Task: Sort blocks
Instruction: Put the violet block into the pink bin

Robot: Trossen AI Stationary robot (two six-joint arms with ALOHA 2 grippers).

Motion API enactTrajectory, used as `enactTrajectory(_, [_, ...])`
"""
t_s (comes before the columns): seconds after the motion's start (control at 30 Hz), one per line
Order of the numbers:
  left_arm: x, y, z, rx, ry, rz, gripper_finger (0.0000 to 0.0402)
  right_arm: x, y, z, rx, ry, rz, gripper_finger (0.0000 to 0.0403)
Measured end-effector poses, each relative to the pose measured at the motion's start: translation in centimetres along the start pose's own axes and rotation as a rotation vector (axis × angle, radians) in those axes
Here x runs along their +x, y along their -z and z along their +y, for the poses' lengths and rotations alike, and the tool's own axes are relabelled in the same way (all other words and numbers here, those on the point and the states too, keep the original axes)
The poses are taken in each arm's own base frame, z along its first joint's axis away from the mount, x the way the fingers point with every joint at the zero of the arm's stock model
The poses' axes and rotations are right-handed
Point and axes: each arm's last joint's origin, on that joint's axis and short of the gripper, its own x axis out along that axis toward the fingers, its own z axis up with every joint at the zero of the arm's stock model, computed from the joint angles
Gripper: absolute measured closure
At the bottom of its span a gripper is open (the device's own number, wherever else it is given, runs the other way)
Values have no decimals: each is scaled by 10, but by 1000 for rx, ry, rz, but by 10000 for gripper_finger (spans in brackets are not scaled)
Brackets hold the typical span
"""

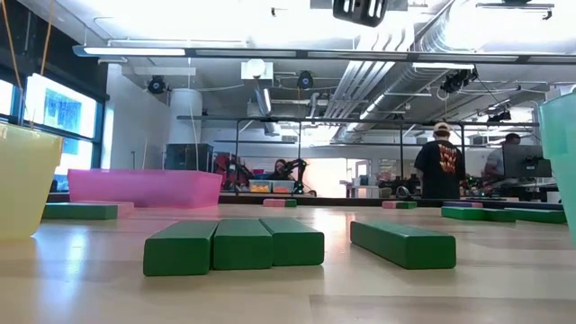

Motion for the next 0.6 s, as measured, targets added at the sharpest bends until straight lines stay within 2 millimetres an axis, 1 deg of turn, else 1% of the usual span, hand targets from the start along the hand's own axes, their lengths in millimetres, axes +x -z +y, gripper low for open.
enactTrajectory(0.1, [4,1,-3,-4,0,-8,197,7,0,-6,41,0,24,403])
enactTrajectory(0.2, [5,1,-6,-2,12,-13,199,10,-2,-7,38,-16,24,403])
enactTrajectory(0.3, [5,1,-8,-13,22,-13,216,9,-4,-7,25,-29,6,403])
enactTrajectory(0.43, [5,1,-8,-33,20,-9,262,9,-6,-7,46,-37,-3,403])
enactTrajectory(0.6, [5,1,-9,-65,27,-5,352,8,-6,-8,59,-34,-1,402])
